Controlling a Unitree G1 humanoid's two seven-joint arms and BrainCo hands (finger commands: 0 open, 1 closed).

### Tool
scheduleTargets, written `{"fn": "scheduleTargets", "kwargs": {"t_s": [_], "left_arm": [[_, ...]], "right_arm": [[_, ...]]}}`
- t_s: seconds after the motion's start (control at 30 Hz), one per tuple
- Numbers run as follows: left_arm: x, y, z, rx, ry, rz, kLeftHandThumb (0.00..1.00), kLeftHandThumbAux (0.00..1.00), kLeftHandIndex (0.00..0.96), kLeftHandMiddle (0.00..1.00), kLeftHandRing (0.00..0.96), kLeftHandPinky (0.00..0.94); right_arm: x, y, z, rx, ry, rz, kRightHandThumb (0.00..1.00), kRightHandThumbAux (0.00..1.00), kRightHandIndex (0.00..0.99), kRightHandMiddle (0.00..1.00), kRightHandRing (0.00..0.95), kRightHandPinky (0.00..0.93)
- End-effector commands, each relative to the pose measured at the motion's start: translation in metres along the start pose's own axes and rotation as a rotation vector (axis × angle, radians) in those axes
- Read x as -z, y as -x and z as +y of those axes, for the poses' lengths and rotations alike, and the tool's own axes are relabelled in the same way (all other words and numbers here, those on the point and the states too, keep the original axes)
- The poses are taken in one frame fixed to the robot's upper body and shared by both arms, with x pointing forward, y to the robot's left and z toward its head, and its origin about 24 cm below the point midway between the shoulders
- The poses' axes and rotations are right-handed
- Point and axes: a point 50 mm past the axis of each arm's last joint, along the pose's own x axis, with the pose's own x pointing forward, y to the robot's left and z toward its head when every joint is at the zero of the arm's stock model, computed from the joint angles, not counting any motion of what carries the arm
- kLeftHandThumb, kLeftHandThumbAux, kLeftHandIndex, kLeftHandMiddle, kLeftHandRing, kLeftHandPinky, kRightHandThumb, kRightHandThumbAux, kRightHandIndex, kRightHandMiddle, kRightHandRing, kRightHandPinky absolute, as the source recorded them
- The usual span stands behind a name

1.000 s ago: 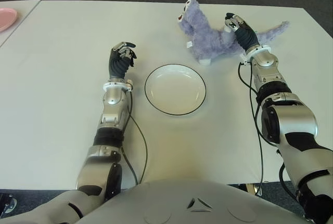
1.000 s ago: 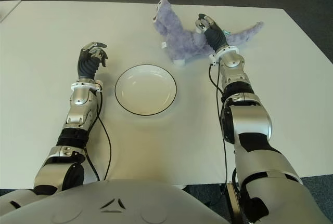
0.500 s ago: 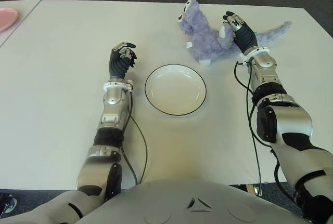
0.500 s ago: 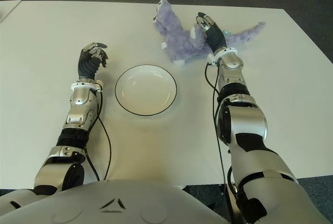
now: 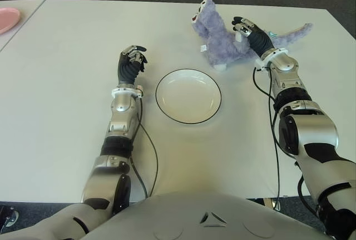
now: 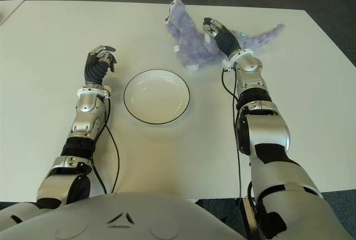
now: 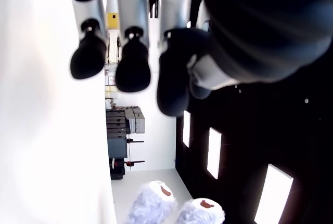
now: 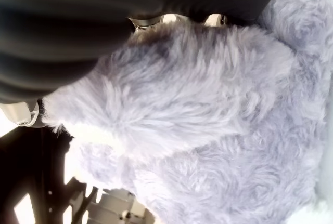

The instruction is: Put the doll into the plate.

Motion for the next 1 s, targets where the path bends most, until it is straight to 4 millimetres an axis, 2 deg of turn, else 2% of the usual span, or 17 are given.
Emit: {"fn": "scheduleTargets", "kwargs": {"t_s": [0.03, 0.23, 0.5, 0.83, 1.0], "left_arm": [[0.051, 0.036, 0.007, -0.027, 0.007, 0.215, 0.714, 0.702, 0.443, 0.737, 0.758, 0.732], [0.052, 0.037, 0.006, -0.025, 0.008, 0.218, 0.714, 0.702, 0.443, 0.738, 0.76, 0.726], [0.052, 0.037, 0.006, -0.026, 0.014, 0.217, 0.714, 0.702, 0.443, 0.743, 0.762, 0.724], [0.051, 0.038, 0.006, -0.023, 0.012, 0.215, 0.713, 0.701, 0.443, 0.741, 0.759, 0.734], [0.052, 0.038, 0.006, -0.016, 0.01, 0.216, 0.714, 0.701, 0.443, 0.74, 0.759, 0.738]], "right_arm": [[0.016, 0.004, 0.01, -0.068, 0.149, 0.106, 0.569, 0.327, 0.0, 0.0, 0.0, 0.0], [0.013, 0.005, 0.006, -0.128, 0.353, 0.142, 0.619, 0.339, 0.0, 0.0, 0.0, 0.0], [0.012, 0.005, 0.004, -0.25, 0.586, 0.235, 0.633, 0.322, 0.0, 0.0, 0.0, 0.0], [0.006, 0.007, -0.002, -0.291, 0.949, 0.249, 0.508, 0.138, 0.0, 0.0, 0.0, 0.0], [0.008, 0.009, -0.006, -0.275, 1.105, 0.249, 0.491, 0.096, 0.0, 0.0, 0.0, 0.0]]}}
